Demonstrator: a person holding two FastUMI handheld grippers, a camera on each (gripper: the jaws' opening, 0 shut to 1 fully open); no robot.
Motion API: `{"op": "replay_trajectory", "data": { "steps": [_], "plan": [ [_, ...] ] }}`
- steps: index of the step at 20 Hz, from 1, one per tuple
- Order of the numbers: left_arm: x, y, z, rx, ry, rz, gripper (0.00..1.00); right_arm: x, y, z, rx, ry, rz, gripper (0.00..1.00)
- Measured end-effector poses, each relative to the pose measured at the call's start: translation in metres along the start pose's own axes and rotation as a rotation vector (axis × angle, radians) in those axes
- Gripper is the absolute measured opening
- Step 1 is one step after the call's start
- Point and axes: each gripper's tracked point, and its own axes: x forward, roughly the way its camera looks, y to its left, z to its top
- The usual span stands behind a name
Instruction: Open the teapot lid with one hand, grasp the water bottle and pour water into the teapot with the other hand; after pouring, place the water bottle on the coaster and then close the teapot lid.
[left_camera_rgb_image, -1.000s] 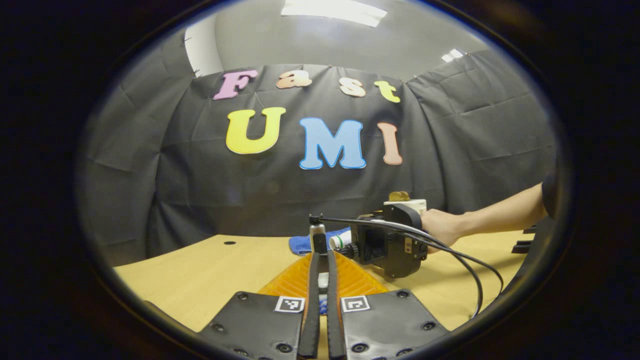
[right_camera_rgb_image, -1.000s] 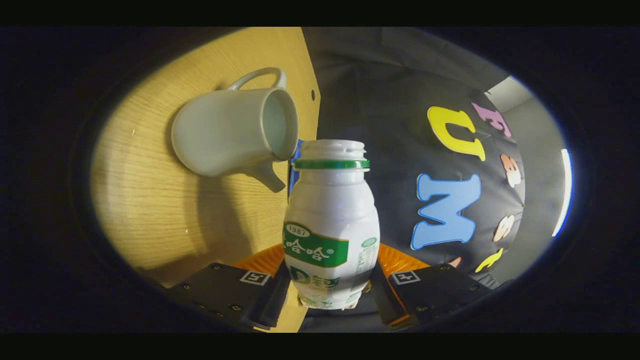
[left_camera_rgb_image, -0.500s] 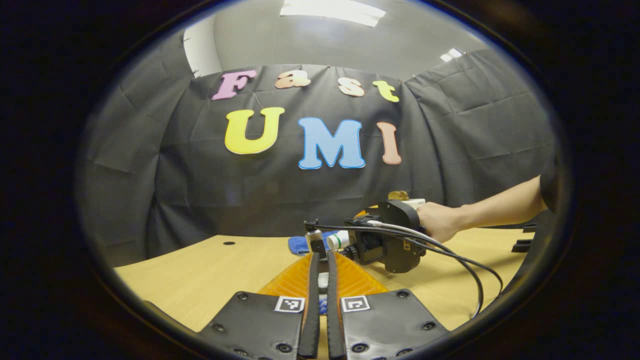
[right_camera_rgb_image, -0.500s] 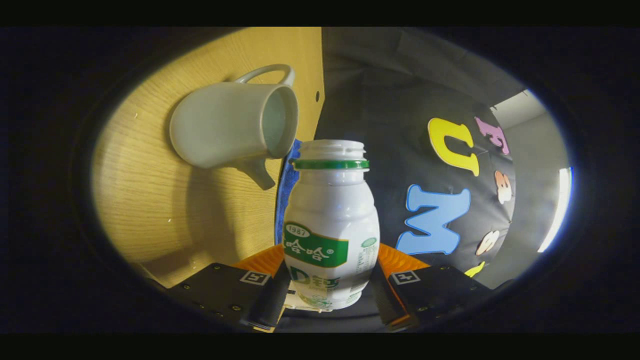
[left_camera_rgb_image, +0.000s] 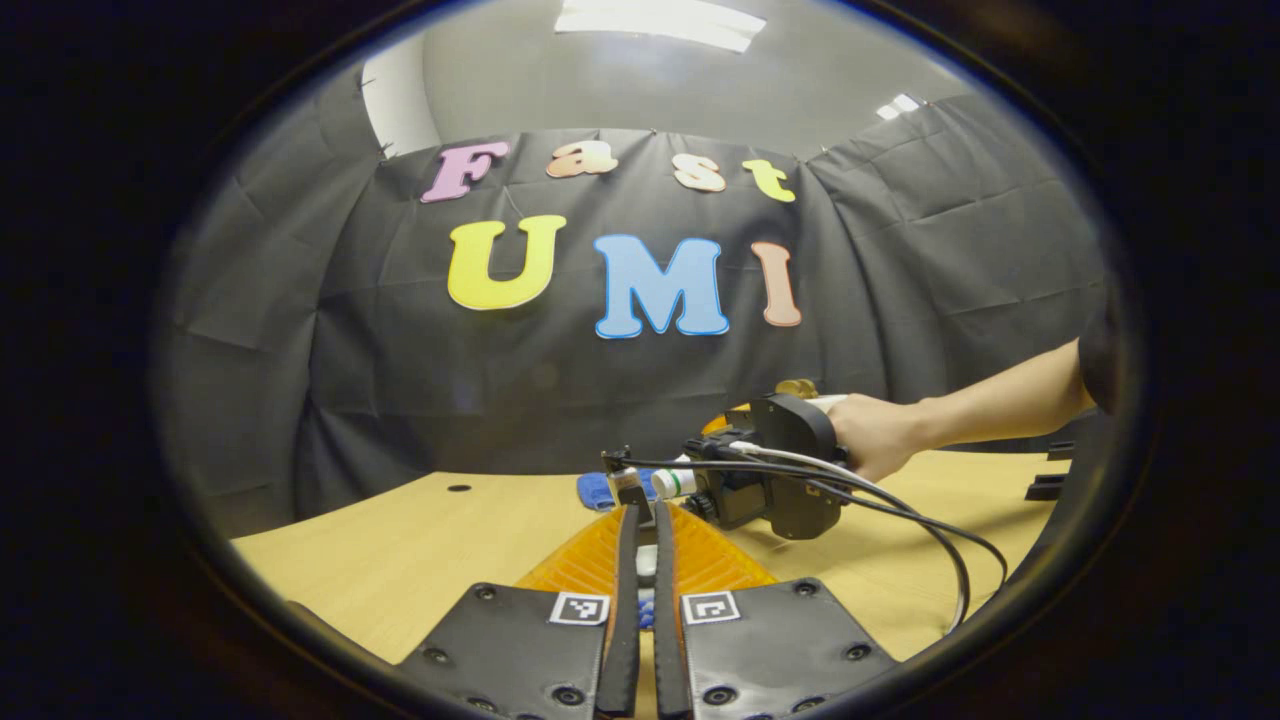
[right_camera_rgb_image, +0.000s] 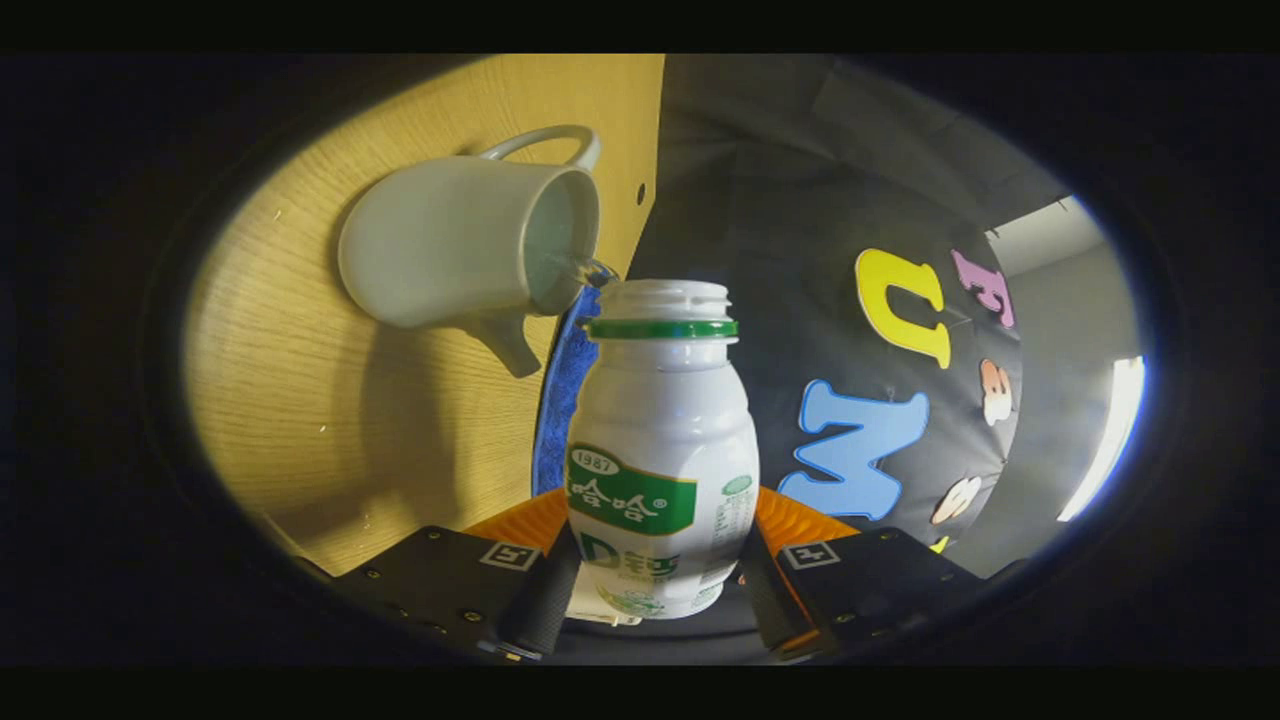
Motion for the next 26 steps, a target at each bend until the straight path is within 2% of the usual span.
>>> {"op": "replay_trajectory", "data": {
  "steps": [1, 3, 5, 6, 8, 10, 11, 15, 16, 18, 19, 21, 22, 25, 26],
  "plan": [
    [0.000, 0.000, -0.001, 0.001, 0.006, -0.003, 0.17, 0.000, -0.001, 0.000, -0.008, 0.000, -0.005, 0.73],
    [0.001, -0.001, -0.002, 0.004, 0.012, -0.003, 0.17, -0.001, -0.002, 0.001, -0.021, -0.003, -0.015, 0.73],
    [0.000, 0.001, 0.001, 0.004, 0.003, 0.001, 0.12, 0.000, -0.003, 0.001, -0.025, -0.007, -0.022, 0.73],
    [-0.001, 0.001, 0.003, 0.005, -0.005, 0.003, 0.17, 0.001, -0.004, 0.000, -0.027, -0.007, -0.025, 0.73],
    [-0.001, 0.000, 0.003, 0.005, -0.013, 0.007, 0.13, 0.002, -0.007, -0.002, -0.037, -0.009, -0.029, 0.73],
    [-0.001, 0.000, 0.002, 0.004, -0.012, 0.007, 0.13, 0.002, -0.010, 0.000, -0.049, -0.009, -0.033, 0.73],
    [0.000, 0.000, 0.002, 0.004, -0.008, 0.006, 0.17, 0.001, -0.011, 0.000, -0.051, -0.012, -0.038, 0.73],
    [0.001, -0.001, -0.002, 0.009, 0.008, 0.000, 0.17, 0.001, -0.014, 0.001, -0.061, -0.024, -0.055, 0.73],
    [0.001, 0.000, 0.000, 0.008, 0.002, 0.003, 0.13, 0.000, -0.014, 0.003, -0.067, -0.026, -0.059, 0.73],
    [0.000, -0.001, 0.000, 0.008, -0.001, 0.000, 0.12, 0.000, -0.016, 0.004, -0.077, -0.028, -0.064, 0.73],
    [0.001, 0.000, -0.001, 0.011, 0.002, 0.002, 0.17, -0.001, -0.017, 0.004, -0.080, -0.028, -0.068, 0.73],
    [0.002, -0.001, -0.001, 0.012, 0.007, 0.003, 0.17, -0.001, -0.018, 0.004, -0.088, -0.031, -0.071, 0.73],
    [0.001, -0.001, -0.001, 0.011, 0.007, 0.001, 0.13, 0.000, -0.019, 0.004, -0.094, -0.034, -0.074, 0.73],
    [0.001, -0.001, -0.001, 0.014, 0.005, 0.000, 0.13, 0.001, -0.022, 0.004, -0.116, -0.038, -0.079, 0.73],
    [0.002, -0.001, -0.002, 0.014, 0.006, 0.000, 0.17, 0.001, -0.023, 0.004, -0.120, -0.039, -0.079, 0.73]
  ]
}}
